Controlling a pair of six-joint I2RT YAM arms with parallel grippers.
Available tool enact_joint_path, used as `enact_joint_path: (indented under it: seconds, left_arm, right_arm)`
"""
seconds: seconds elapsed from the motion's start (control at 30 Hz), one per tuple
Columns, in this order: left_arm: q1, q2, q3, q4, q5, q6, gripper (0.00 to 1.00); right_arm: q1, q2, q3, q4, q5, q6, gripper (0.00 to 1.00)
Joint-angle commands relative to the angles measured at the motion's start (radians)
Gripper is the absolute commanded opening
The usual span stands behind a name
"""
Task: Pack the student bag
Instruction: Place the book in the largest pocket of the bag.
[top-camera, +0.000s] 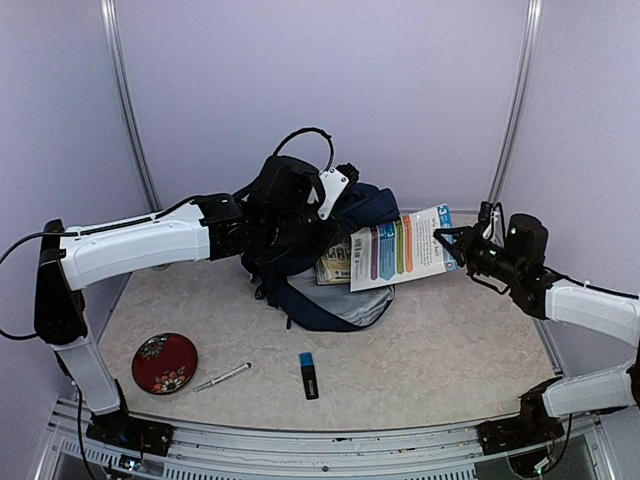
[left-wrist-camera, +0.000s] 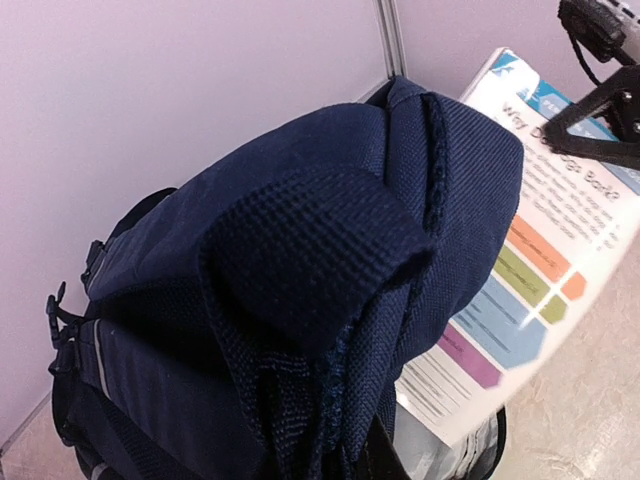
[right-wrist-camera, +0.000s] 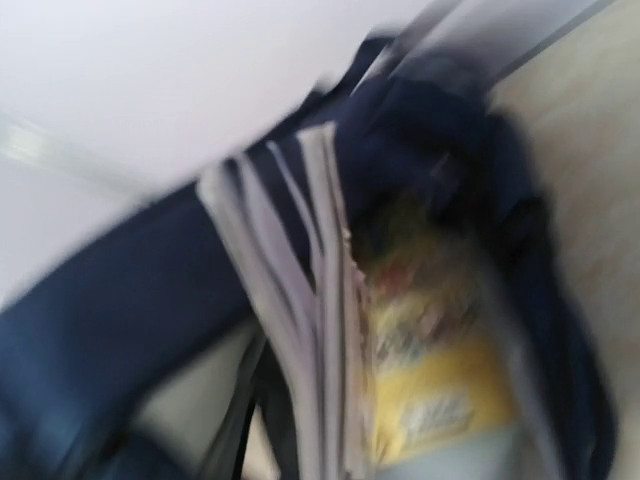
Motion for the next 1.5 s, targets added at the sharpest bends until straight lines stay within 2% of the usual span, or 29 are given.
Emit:
enact_joint_path:
  seconds: [0.0, 0.27, 0.4, 0.53, 0.67, 0.77, 0.83, 0.97, 1.1, 1.2, 1.3, 1.4, 1.47]
  left_arm:
    - [-0.028, -0.063, 0.017, 0.136, 0.028, 0.006, 0.0]
    - [-0.036, -0.048, 0.036, 0.15, 0.071, 0.01, 0.0]
    - [-0.032, -0.063, 0.034, 0.12, 0.113, 0.0, 0.0]
    - [-0.024, -0.085, 0.027, 0.113, 0.174, -0.008, 0.0]
    - [-0.005, -0.101, 0.022, 0.113, 0.227, -0.017, 0.0]
    - [0.031, -0.114, 0.003, 0.13, 0.27, -0.042, 0.0]
    - [0.053, -0.122, -0.01, 0.136, 0.279, -0.052, 0.0]
    - [0.086, -0.149, -0.054, 0.15, 0.287, -0.063, 0.0]
    - [0.107, -0.175, -0.098, 0.167, 0.29, -0.067, 0.0]
    - [0.117, -0.184, -0.114, 0.169, 0.284, -0.064, 0.0]
    - [0.119, -0.194, -0.132, 0.183, 0.284, -0.066, 0.0]
    - [0.119, -0.2, -0.141, 0.193, 0.288, -0.069, 0.0]
    - [0.12, -0.2, -0.136, 0.187, 0.287, -0.068, 0.0]
  right_arm:
    - [0.026, 0.113, -0.038, 0.246, 0.266, 0.204, 0.0]
    - [0.211, 0.389, 0.096, 0.404, 0.532, 0.27, 0.0]
    - [0.271, 0.54, 0.153, 0.539, 0.584, 0.363, 0.0]
    - [0.319, 0.682, 0.245, 0.564, 0.662, 0.441, 0.0]
    - [0.37, 0.816, 0.384, 0.515, 0.687, 0.513, 0.0]
    - [0.409, 0.896, 0.501, 0.423, 0.655, 0.485, 0.24]
    - [0.426, 0.926, 0.568, 0.327, 0.605, 0.418, 0.36]
    - [0.437, 0.897, 0.563, 0.209, 0.546, 0.328, 0.49]
    - [0.435, 0.79, 0.5, 0.114, 0.513, 0.185, 0.67]
    - [0.427, 0.713, 0.477, -0.009, 0.482, 0.08, 0.73]
    - [0.405, 0.676, 0.422, -0.019, 0.426, 0.072, 0.7]
    - [0.378, 0.703, 0.404, 0.047, 0.35, 0.114, 0.5]
    - [0.375, 0.748, 0.44, 0.053, 0.3, 0.128, 0.45]
